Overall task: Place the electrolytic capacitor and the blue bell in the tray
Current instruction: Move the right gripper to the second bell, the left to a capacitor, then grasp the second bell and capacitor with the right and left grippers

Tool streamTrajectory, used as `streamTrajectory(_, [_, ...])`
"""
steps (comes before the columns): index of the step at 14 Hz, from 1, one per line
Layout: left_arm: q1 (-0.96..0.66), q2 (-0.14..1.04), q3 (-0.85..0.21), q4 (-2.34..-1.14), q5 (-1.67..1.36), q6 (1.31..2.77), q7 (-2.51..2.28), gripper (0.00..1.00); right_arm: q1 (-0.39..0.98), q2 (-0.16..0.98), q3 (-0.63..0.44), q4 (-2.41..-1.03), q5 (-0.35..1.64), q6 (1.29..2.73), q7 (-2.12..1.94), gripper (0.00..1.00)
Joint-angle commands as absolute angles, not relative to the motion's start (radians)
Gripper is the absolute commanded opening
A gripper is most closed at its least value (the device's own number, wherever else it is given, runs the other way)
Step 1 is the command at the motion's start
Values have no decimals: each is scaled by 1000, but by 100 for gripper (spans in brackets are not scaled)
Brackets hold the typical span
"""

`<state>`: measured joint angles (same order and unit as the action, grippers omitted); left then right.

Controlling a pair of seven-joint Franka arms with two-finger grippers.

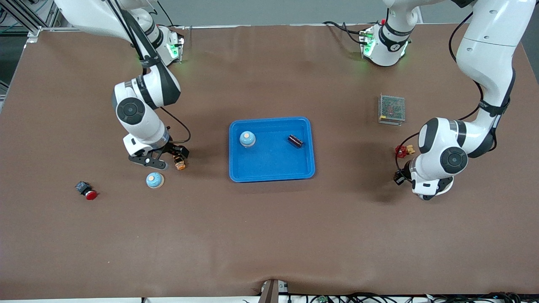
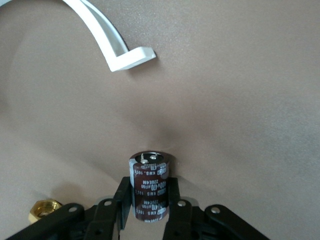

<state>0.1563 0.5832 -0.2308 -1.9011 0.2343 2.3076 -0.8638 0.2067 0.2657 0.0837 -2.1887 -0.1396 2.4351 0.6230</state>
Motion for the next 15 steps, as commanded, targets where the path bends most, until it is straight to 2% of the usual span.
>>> streamTrajectory(1, [143, 580, -242, -1888, 256, 2303, -905, 0, 134, 232, 103, -2212, -163, 2456, 519, 100])
streamTrajectory(3, [141, 565, -262, -1882, 255, 2293, -943, 0, 83, 232, 103, -2214, -163, 2489, 424, 100])
streamTrajectory(7, [132, 558, -349, -1833, 244, 2186, -1078, 0, 15, 256, 103, -2212, -163, 2568, 324, 100])
streamTrajectory(12, [129, 567, -509, -1813, 236, 2175, -1365, 0, -14, 374, 103, -2204, -164, 2723, 296, 100])
streamTrajectory(15, [62, 603, -538, -1764, 194, 2181, -1537, 0, -34, 434, 103, -2177, -164, 2757, 296, 100])
